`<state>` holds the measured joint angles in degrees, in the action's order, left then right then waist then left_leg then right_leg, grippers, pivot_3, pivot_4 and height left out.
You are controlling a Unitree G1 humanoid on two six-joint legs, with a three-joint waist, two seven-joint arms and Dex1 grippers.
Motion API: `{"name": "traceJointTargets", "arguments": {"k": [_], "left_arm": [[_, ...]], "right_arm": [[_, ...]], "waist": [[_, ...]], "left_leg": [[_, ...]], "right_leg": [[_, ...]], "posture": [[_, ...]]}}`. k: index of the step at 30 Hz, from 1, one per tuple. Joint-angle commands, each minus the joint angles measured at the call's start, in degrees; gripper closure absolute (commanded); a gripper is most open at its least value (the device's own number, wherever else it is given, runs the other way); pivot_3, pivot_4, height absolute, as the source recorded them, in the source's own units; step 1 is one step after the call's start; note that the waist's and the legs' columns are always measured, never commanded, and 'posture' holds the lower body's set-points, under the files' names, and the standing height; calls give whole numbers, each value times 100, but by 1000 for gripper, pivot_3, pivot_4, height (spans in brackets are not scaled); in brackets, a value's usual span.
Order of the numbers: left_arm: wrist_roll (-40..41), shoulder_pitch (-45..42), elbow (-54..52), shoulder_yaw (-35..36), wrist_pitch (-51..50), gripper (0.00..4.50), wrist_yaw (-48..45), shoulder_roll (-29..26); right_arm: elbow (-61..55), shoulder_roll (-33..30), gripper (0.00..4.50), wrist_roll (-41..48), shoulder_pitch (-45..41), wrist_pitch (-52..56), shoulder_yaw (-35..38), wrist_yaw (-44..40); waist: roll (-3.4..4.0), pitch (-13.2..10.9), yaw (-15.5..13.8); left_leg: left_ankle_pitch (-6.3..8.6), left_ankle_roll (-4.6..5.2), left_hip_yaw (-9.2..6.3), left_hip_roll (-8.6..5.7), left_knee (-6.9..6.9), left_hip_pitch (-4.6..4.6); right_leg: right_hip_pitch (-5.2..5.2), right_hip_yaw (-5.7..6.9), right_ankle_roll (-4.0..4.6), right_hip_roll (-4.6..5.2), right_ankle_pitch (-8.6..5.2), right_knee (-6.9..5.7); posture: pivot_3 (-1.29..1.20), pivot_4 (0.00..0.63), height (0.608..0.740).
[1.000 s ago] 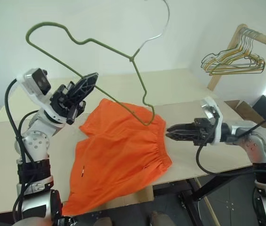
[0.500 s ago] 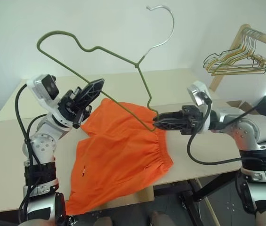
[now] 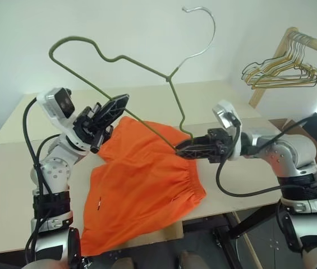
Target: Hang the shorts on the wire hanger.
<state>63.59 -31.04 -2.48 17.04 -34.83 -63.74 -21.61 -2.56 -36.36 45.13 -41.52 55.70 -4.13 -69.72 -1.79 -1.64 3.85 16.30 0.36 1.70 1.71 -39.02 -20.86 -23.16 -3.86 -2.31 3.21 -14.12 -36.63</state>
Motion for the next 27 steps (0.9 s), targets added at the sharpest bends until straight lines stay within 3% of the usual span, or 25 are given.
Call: {"name": "traceJointTargets", "arguments": {"k": [1,15,18,22,27], "left_arm": [[-60,-196,30,1,116,4500,-93,-33],[-173,-237,97,-71,229,4500,-122,115],[-184,-223,92,-58,232,4500,-107,90],[-192,-216,88,-53,226,4500,-97,69],[-284,-215,147,-72,271,4500,-113,33]], "right_arm": [[-21,21,2392,19,-129,10,38,-6],[-58,90,2392,-93,-21,-90,-101,-34],[67,117,2979,-64,-94,-3,-74,-13],[165,139,4382,-76,-130,26,-74,32],[196,166,4488,-80,-96,31,-47,61]], "waist": [[0,0,3],[0,0,15],[0,0,15],[0,0,18],[0,0,15]], "left_leg": [[0,0,0,0,0,0],[0,0,-1,0,-1,-2],[0,0,-2,0,-1,-3],[0,0,-2,0,0,-2],[0,0,-3,0,-1,-3]], "right_leg": [[0,0,0,0,0,0],[-1,0,0,0,0,-1],[-1,0,0,1,0,1],[-1,0,0,0,0,0],[-2,1,0,0,0,0]], "posture": [[-63,0,740],[-60,0,740],[-58,0,740],[-56,0,740],[-56,0,740]]}}
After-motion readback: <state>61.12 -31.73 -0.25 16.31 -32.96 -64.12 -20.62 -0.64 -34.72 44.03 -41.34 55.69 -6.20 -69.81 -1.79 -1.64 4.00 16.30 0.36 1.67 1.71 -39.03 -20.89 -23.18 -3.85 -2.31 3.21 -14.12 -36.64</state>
